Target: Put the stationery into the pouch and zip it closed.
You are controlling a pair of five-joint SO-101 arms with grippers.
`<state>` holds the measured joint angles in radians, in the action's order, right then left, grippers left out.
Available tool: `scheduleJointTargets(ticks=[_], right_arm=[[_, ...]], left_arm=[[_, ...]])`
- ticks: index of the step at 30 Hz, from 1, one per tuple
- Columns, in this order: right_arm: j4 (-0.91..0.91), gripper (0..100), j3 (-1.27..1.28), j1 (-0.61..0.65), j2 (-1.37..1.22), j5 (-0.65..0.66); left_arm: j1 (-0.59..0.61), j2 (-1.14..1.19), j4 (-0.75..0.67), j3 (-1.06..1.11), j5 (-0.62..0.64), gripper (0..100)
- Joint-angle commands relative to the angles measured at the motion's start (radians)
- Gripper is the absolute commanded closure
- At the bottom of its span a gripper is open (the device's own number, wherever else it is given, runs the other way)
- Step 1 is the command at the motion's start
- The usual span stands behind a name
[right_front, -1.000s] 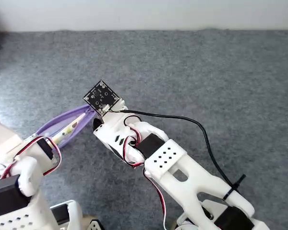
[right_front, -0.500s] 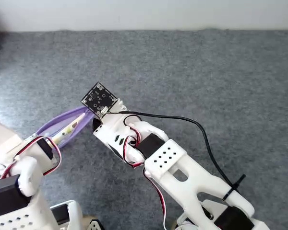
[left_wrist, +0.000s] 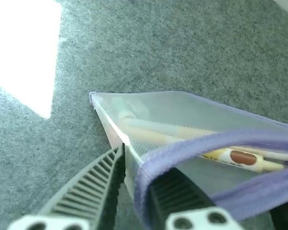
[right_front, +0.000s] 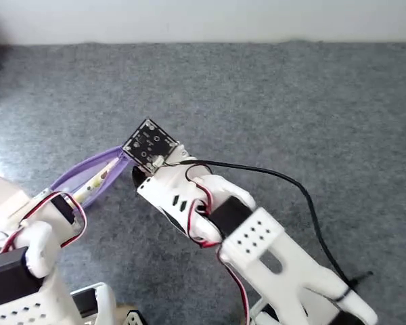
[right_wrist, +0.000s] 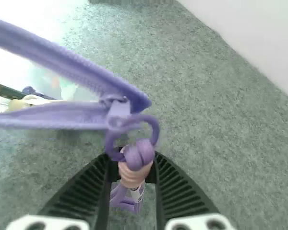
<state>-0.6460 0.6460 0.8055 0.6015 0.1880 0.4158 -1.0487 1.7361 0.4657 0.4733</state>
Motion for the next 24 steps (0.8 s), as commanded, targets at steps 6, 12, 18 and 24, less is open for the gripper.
scheduleJointTargets(ticks=[6, 12, 18, 24], right_arm=[[-0.013, 99.1, -0.049, -0.012, 0.151, 0.012], [0.050, 99.1, -0.051, -0.038, 0.153, 0.026], [0.179, 99.1, -0.051, -0.042, 0.154, 0.155], [0.282, 99.1, -0.051, -0.036, 0.151, 0.265]], left_arm=[[-0.005, -0.054, 0.015, -0.048, 0.132, 65], [-0.005, -0.166, 0.017, -0.163, 0.124, 64], [-0.006, -0.282, 0.017, -0.196, 0.077, 64], [-0.005, -0.310, 0.018, -0.196, 0.052, 64]])
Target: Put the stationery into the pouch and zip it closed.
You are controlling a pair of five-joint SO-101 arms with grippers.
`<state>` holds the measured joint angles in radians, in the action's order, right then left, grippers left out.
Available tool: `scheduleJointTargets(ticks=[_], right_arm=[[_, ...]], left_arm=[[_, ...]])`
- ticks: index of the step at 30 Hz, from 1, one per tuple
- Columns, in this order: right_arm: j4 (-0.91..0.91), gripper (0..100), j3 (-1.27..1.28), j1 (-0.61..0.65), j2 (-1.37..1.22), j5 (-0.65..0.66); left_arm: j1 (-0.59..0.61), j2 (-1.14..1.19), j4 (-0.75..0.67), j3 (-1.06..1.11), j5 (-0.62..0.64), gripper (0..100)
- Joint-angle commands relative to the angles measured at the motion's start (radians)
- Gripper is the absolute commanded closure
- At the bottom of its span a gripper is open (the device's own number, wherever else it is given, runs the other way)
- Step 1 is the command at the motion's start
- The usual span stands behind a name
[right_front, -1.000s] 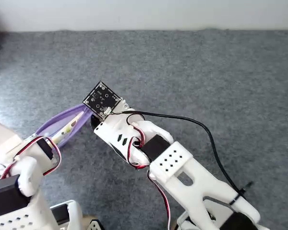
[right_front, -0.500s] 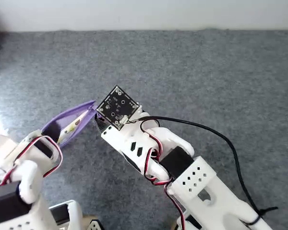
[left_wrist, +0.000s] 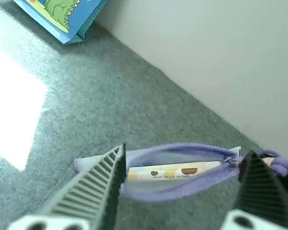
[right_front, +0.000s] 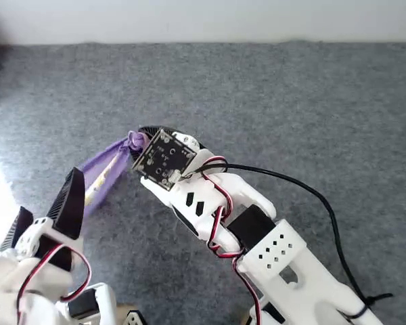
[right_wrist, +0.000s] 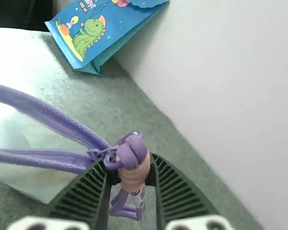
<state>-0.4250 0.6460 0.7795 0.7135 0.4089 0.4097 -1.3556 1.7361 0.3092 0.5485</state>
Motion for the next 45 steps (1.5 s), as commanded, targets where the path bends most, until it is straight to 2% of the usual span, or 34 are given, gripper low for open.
scheduleJointTargets(ticks=[1, 5, 11, 16, 20, 25, 30, 33, 37, 41, 45], right_arm=[[0.076, 99.1, -0.051, -0.010, 0.039, 0.060], [0.133, 99.1, -0.058, -0.010, 0.041, 0.091], [0.130, 99.1, -0.091, -0.010, 0.039, 0.127], [0.130, 99.1, -0.094, 0.002, 0.039, 0.150], [0.124, 99.1, -0.094, 0.015, 0.038, 0.152], [-0.007, 99.1, -0.094, -0.004, 0.044, 0.146], [-0.077, 99.1, -0.094, -0.065, 0.050, 0.064], [-0.150, 99.1, -0.095, -0.082, 0.051, 0.051], [-0.271, 99.1, -0.095, -0.081, 0.104, 0.028], [-0.414, 99.1, -0.094, -0.084, 0.163, -0.008], [-0.541, 99.1, -0.089, -0.122, 0.211, -0.041]], left_arm=[[0.002, -0.003, 0.018, -0.039, -0.023, 64], [-0.009, -0.005, 0.020, -0.039, -0.023, 64], [-0.222, -0.005, 0.020, -0.038, -0.023, 64], [-0.359, -0.005, 0.020, 0.013, -0.040, 73], [-0.417, -0.005, 0.018, 0.099, -0.083, 78], [-0.373, -0.005, 0.018, 0.206, -0.087, 79], [-0.247, 0.003, 0.000, 0.328, -0.133, 78], [-0.153, 0.003, -0.097, 0.369, -0.192, 78], [-0.074, 0.005, -0.325, 0.443, -0.215, 77], [-0.118, 0.017, -0.512, 0.530, -0.210, 71], [-0.173, 0.143, -0.617, 0.564, -0.149, 70]])
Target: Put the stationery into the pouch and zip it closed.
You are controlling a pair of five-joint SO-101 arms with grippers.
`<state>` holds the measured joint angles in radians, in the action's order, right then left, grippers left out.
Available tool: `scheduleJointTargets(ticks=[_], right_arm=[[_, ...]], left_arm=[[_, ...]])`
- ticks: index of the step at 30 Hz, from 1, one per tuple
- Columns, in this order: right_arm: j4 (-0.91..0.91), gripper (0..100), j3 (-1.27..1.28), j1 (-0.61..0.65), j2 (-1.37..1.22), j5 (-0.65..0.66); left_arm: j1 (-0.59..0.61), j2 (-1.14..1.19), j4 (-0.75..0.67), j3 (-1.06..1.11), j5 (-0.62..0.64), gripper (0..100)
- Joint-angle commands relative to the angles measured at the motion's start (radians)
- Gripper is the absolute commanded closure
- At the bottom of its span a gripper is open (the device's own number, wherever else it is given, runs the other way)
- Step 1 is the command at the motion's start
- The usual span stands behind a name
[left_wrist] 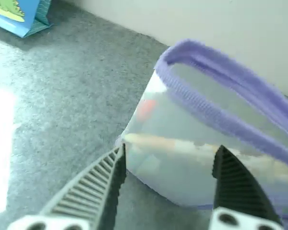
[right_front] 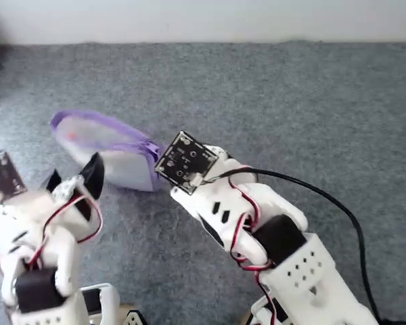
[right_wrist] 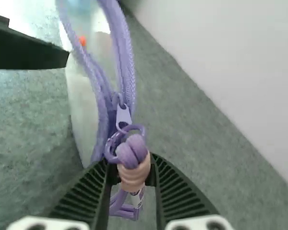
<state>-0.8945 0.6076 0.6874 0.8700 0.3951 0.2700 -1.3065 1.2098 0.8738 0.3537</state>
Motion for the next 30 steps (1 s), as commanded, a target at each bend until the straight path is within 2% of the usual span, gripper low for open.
scheduleJointTargets(ticks=[1, 4, 8, 14, 19, 25, 30], right_arm=[[-0.094, 99.1, -0.049, -0.039, 0.064, -0.035], [-0.156, 99.1, -0.049, -0.059, 0.090, -0.041], [-0.186, 99.1, -0.049, -0.061, 0.125, -0.035], [-0.186, 99.1, -0.049, -0.058, 0.143, -0.008], [-0.188, 99.1, -0.048, -0.091, 0.173, 0.011], [-0.179, 99.1, -0.017, -0.209, 0.211, 0.081], [-0.179, 99.1, -0.006, -0.239, 0.252, 0.107]], left_arm=[[-0.051, 0.135, -0.118, -0.004, 0.058, 70], [-0.107, 0.265, -0.166, -0.045, 0.092, 70], [-0.198, 0.376, -0.152, -0.145, 0.100, 70], [-0.362, 0.396, -0.103, -0.209, 0.097, 70], [-0.385, 0.390, -0.147, -0.202, 0.094, 70], [-0.391, 0.387, 0.051, -0.265, 0.048, 70], [-0.394, 0.387, 0.224, -0.381, -0.012, 70]])
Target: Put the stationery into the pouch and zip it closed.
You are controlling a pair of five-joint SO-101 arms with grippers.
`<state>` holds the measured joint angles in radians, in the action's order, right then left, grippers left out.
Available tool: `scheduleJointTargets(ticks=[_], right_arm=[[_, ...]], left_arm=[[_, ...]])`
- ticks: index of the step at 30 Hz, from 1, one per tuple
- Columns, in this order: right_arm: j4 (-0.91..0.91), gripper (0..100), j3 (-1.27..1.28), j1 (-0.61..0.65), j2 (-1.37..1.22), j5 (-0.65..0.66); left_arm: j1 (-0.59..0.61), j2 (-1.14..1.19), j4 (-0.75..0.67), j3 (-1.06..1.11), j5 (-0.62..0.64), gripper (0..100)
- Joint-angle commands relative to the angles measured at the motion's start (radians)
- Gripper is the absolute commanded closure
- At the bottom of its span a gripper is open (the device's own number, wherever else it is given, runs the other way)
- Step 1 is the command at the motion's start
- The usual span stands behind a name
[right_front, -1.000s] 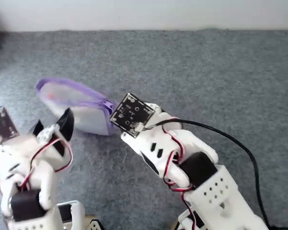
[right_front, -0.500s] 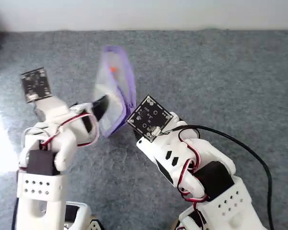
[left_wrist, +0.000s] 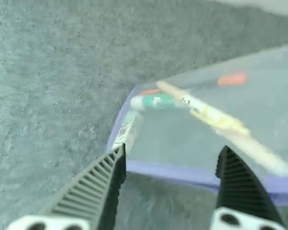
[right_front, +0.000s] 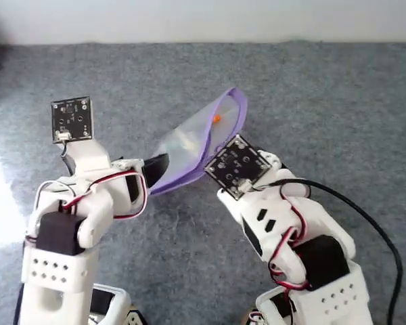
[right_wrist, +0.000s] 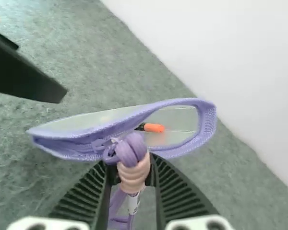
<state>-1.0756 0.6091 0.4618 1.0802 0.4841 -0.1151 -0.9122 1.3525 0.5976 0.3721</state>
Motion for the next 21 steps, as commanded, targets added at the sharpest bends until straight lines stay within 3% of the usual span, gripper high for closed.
scheduleJointTargets(ticks=[1, 6, 12, 21], right_arm=[[0.002, 99.1, -0.008, -0.012, 0.044, 0.028], [0.004, 99.1, -0.006, -0.008, 0.044, 0.106], [0.004, 99.1, -0.006, -0.007, 0.044, 0.166], [0.004, 99.1, -0.008, -0.007, 0.044, 0.181]], left_arm=[[-0.015, -0.008, 0.110, -0.131, -0.044, 70], [-0.176, -0.008, 0.255, -0.222, -0.054, 70], [-0.322, 0.000, 0.267, -0.223, 0.064, 61], [-0.319, 0.002, -0.005, -0.013, 0.040, 57]])
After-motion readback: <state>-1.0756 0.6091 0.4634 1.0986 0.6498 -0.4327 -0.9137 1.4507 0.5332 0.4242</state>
